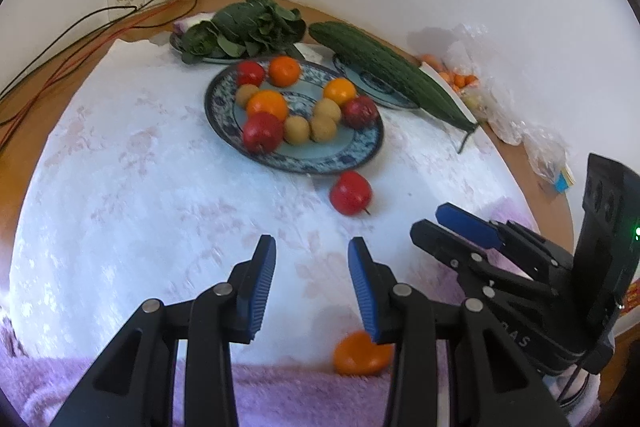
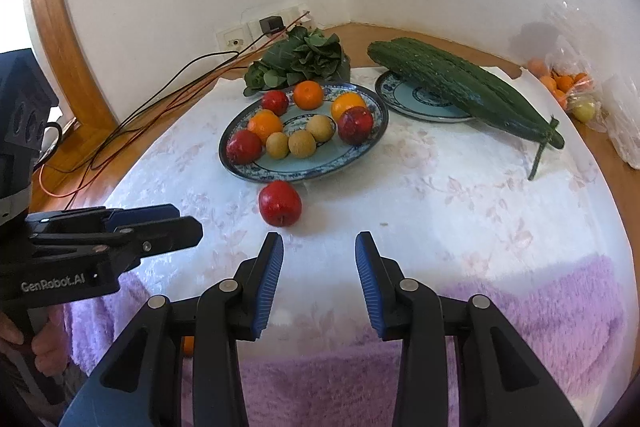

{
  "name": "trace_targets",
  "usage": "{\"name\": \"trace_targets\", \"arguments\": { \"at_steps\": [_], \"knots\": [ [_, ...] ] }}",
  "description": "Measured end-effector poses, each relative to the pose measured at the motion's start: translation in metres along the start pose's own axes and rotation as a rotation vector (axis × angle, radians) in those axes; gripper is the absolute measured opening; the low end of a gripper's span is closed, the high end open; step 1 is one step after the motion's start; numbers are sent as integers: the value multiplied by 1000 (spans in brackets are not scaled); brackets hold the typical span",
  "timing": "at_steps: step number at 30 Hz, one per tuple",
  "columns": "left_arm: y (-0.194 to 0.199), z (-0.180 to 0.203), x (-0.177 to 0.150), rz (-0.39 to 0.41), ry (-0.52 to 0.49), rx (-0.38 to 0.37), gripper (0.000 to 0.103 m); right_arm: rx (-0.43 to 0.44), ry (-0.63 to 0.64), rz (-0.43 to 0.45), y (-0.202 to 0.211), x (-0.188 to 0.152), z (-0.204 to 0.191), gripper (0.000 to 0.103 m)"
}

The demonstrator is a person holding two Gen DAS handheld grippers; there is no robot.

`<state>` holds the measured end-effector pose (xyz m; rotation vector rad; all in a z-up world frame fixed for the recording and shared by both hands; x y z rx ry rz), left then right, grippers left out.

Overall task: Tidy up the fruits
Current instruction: 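Withdraw both tools from the plate toward the remaining apple and orange, then grasp the orange lying on the purple towel with the left tool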

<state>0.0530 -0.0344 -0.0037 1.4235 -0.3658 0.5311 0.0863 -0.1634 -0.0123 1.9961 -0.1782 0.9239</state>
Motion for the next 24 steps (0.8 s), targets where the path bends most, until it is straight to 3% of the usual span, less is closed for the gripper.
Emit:
{"name": "trace_targets", "arguments": {
  "at_steps": [9,24],
  "knots": [
    [9,12,-19,-29,-20,-47,39,-13,-20,14,12,-8,4,39],
    [3,28,-43,-92,-81,-49,40,-17,-26,24,17,-13,3,39]
  ]
}}
Point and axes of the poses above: each gripper's, at about its wrist camera, not at the fingertips, and y roughly against the way its jaws point, z to its right, x to its top, the point moved 6 cm from there along -y, roughly the way its jaws point, and after that the axes turned 10 degrees about x, right-handed, at the moved point
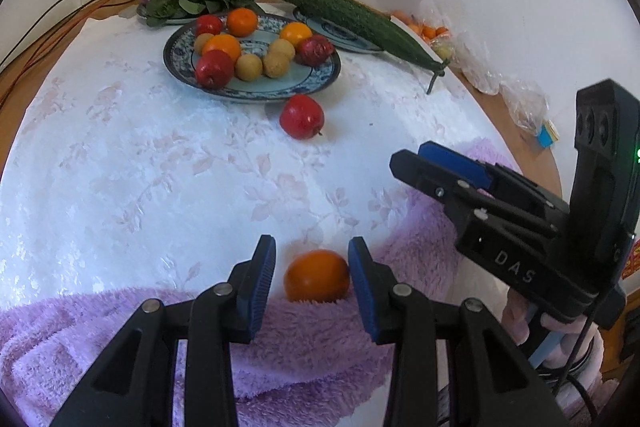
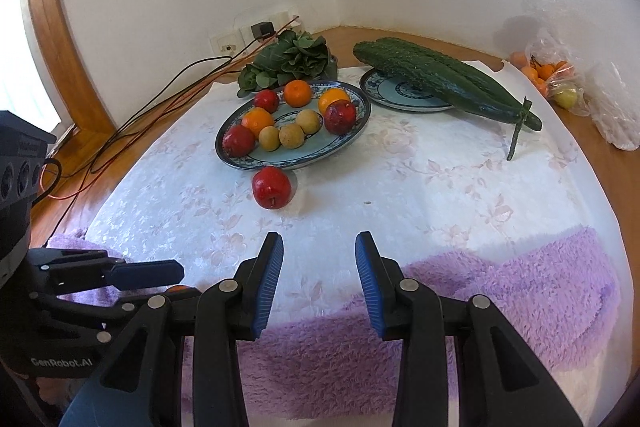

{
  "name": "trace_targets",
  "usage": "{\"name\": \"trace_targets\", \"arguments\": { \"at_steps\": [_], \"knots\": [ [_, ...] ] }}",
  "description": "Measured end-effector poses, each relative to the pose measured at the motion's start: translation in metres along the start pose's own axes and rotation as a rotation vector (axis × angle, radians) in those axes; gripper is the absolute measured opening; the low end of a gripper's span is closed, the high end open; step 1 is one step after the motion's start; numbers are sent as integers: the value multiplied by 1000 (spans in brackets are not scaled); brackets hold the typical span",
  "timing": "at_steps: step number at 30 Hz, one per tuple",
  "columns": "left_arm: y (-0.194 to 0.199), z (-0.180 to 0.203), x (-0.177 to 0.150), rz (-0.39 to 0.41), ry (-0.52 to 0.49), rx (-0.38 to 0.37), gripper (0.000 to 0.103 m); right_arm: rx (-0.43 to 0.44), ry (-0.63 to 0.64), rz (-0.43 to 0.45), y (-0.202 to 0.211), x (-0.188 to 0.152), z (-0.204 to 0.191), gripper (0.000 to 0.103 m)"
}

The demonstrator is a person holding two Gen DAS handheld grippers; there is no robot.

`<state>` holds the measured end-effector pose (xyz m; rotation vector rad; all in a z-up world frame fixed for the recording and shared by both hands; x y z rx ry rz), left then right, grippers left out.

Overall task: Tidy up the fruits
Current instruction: 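Grasp the orange lying on the purple towel with the left tool, then lift the orange with the left tool while the right tool moves to the red apple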

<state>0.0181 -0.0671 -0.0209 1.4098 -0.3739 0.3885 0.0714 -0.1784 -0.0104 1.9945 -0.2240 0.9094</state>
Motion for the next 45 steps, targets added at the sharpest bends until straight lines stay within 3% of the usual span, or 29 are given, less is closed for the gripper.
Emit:
{"name": "trace_targets", "arguments": {
  "at_steps": [9,27,35,45],
  "knots": [
    [-7,6,-7,-21,-25,9,40,1,-5,-2,0,-1,1,39],
    [1,-5,0,30,8,-3,36,3,-13,-9,-4,-3,3,39],
    [2,-27,17,80,62,55,36,7,-12,-18,-9,-4,1,39],
    [-10,-61,39,152,121,186,36,14,6,-38,-20,3,-6,39]
  ]
}}
Point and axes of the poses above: each gripper's, at about its wrist camera, not at the fingertips, and y roughly against the way its jaws point, z to its right, x to its top, the point moved 6 cm from there along -y, roughly the way its jaws point, and after that the axes turned 10 degrees about x, right-handed, at the moved point
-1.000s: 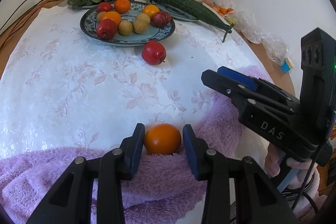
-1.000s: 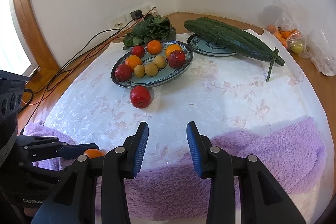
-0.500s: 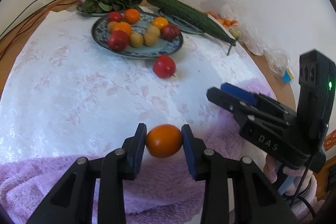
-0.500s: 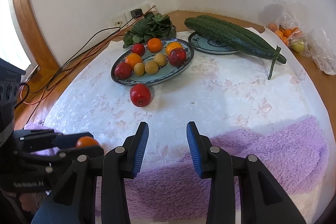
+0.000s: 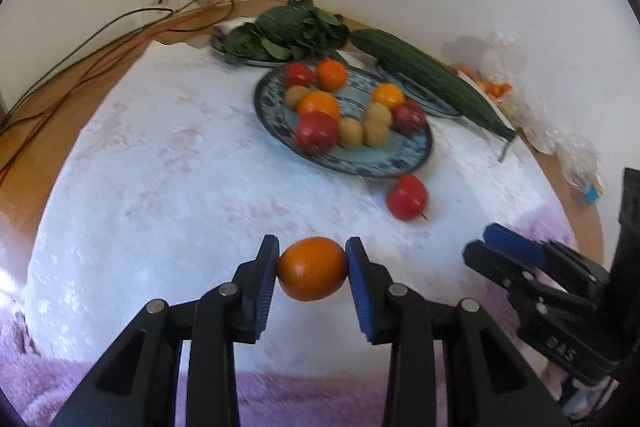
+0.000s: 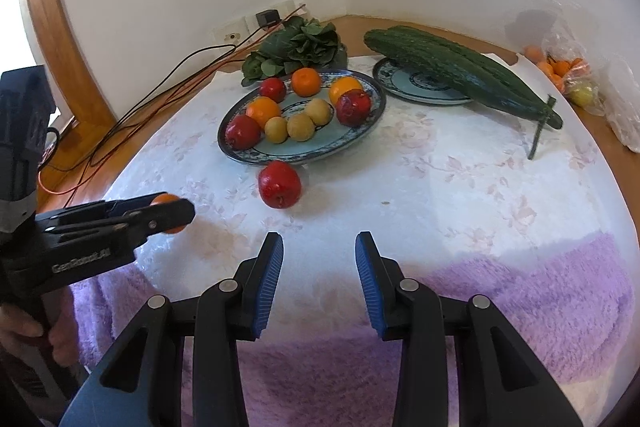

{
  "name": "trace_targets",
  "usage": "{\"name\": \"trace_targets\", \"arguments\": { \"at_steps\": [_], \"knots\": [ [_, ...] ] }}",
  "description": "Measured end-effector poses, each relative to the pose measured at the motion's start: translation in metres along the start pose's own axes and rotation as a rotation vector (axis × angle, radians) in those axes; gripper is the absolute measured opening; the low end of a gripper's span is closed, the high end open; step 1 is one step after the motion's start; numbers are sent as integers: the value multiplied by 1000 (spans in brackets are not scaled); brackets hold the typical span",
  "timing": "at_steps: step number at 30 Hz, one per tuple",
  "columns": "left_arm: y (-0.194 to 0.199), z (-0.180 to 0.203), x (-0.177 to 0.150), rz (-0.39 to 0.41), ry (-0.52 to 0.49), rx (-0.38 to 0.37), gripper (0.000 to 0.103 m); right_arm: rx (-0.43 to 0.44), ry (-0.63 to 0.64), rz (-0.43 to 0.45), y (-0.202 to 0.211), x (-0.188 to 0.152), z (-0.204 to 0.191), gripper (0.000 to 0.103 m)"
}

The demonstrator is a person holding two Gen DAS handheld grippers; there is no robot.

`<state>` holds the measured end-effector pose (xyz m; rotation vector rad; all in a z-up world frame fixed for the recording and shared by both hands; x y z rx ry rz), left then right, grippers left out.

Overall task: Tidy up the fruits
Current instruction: 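Lift the orange with the left tool while the right tool moves to the red apple, then grasp the red apple with the right tool while the left tool holds the orange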

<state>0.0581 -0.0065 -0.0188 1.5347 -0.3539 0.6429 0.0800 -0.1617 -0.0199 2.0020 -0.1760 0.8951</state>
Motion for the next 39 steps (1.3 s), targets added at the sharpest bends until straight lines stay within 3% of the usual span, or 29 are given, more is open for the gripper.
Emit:
{"name": "trace_targets", "arguments": {
  "at_steps": [10,39],
  "knots": [
    [-12,-9,8,37,6,64,36,15,18,-33,-23,11,-11,39],
    [-17,-11,0,28,14,40,37,-1,18,-71,-58,25,-17,39]
  ]
}}
Point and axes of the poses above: each gripper's, at about its wrist camera, not at the fingertips, and y roughly against the way its jaws point, z to its right, x to its top, the point moved 6 cm from there along -y, roughly the way its jaws point, and after that the axes turned 10 degrees about x, right-handed, at the moved point
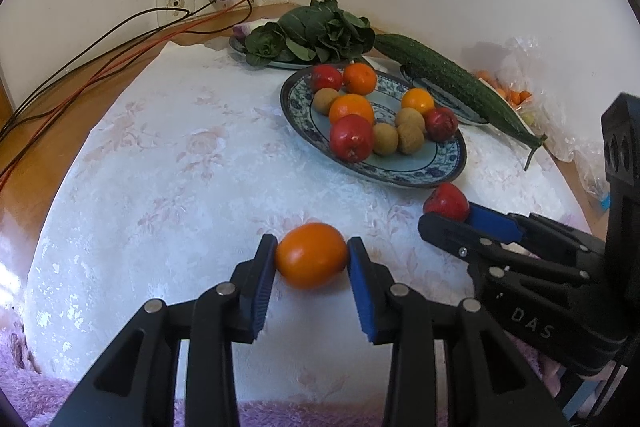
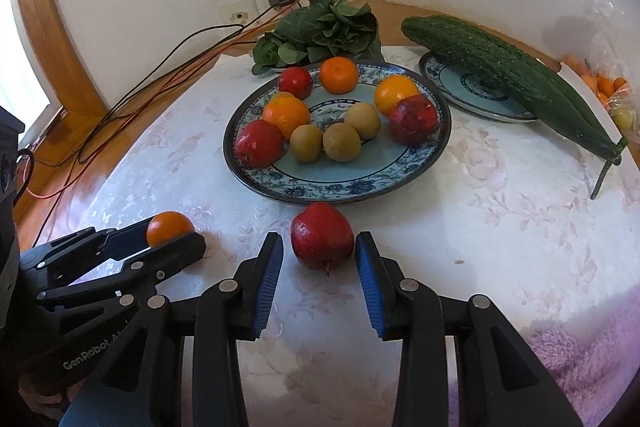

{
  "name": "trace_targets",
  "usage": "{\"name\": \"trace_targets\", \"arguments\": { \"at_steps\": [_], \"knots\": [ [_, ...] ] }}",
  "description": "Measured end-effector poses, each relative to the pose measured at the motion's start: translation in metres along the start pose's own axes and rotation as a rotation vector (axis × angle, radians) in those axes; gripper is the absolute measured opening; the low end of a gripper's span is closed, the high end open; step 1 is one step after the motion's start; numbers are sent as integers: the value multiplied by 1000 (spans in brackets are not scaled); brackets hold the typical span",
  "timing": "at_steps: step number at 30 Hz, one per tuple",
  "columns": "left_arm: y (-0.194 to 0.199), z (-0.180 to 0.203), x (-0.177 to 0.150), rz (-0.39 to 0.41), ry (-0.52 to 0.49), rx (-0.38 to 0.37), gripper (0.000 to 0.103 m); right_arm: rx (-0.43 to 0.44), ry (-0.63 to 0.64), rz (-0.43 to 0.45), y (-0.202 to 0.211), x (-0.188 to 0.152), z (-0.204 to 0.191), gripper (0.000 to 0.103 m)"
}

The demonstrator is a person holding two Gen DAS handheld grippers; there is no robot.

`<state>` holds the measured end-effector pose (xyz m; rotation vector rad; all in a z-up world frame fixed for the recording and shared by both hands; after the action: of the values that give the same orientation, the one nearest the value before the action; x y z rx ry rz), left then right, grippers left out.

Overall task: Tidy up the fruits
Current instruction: 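Grasp the red apple with the right tool while the left tool holds the orange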

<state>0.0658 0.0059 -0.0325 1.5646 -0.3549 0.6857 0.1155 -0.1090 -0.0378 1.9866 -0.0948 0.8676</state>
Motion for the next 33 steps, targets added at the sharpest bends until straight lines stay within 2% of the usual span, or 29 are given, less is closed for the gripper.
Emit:
{"name": "trace_targets", "arguments": {
  "at_steps": [7,17,22,33],
  "knots": [
    [0,0,0,1,2,-3,37,-40,33,-10,-4,0,-4,39],
    [0,-2,1,-2,6,-13,37,-36,29,-9,-3,0,-4,39],
    [0,-4,2,-4,7,-25,36,-52,25,-9,-3,0,-3,33],
    [0,-4,2,-21,13,-38,36,-21,-1,-1,0,1,1,32]
  ]
}}
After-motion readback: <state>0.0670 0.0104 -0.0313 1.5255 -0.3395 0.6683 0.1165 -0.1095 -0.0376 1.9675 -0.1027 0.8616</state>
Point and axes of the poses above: each gripper's, at about its wrist camera, not at the fingertips, and y roughly against the way its jaws point, z to its right, x to its top, the point moved 6 cm from there along -y, roughly the way its jaws point, and after that the axes turned 10 degrees about x, right-handed, at the moved point
